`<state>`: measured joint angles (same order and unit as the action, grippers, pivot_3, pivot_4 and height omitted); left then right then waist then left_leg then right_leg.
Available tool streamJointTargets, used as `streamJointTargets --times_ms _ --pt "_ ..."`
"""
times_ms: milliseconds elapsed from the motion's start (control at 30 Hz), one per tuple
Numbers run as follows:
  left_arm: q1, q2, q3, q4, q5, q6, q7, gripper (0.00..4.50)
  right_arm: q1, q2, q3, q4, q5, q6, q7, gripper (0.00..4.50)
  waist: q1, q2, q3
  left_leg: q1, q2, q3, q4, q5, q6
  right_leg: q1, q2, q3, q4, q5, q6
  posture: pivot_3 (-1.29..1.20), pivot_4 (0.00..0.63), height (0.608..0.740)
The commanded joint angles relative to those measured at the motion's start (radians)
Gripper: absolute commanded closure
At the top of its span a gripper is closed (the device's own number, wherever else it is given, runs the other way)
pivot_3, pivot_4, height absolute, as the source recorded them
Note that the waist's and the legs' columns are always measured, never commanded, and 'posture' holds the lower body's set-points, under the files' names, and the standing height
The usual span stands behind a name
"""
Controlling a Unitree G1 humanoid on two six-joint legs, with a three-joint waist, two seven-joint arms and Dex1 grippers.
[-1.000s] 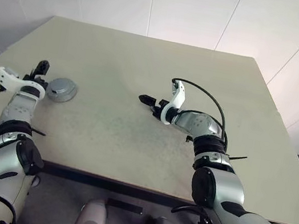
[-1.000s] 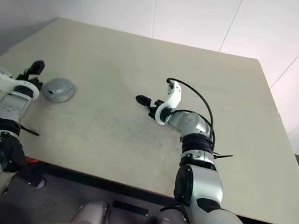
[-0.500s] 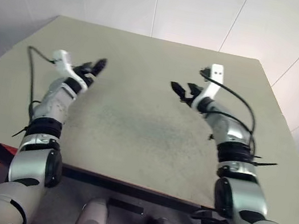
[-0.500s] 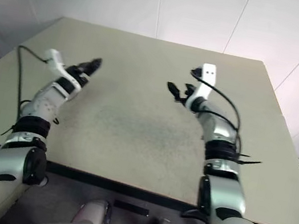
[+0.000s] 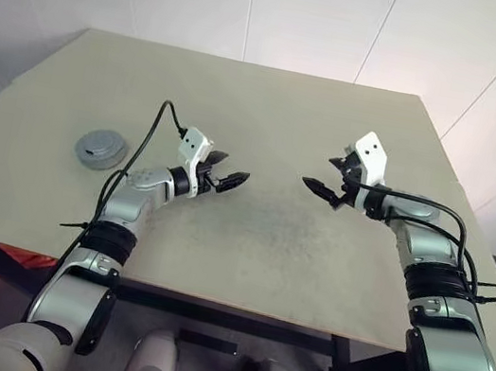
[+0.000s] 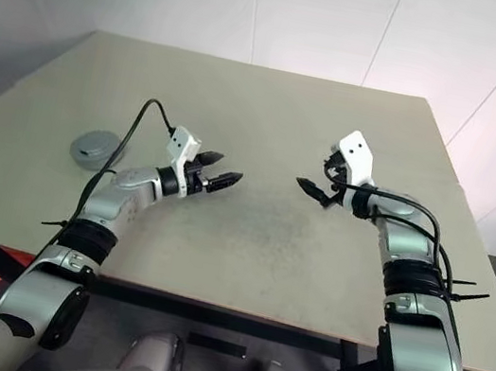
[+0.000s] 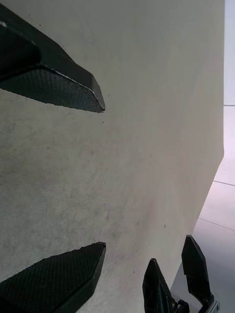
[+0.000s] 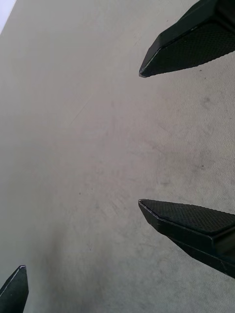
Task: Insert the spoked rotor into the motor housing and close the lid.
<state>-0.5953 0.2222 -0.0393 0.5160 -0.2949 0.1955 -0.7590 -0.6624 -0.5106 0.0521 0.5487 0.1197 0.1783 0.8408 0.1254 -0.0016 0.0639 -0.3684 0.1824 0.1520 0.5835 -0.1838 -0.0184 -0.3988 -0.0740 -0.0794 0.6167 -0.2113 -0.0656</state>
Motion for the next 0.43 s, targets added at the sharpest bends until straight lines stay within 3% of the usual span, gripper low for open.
streamJointTargets --times_ms 33,433 --pt "-0.028 -0.004 0.015 -0.012 0.007 -0.026 -0.001 0.02 -0.023 -0.01 -0.011 -0.009 -0.015 -0.028 -0.014 0.0 0.0 0.0 0.0 0.0 0.0 0.0 0.0 0.0 0.0 0.0 0.0 0.0 0.0 0.0 0.0 0.0 0.0 0.74" --pt "-0.054 -0.01 0.019 -0.005 0.006 -0.018 -0.012 0.02 -0.059 0.001 -0.02 0.052 -0.028 -0.061 -0.029 0.0 0.001 0.0 0.0 0.0 0.0 0.0 0.001 -0.001 0.003 0.0 0.0 0.0 0.0 0.0 0.0 0.0 0.0 0.74"
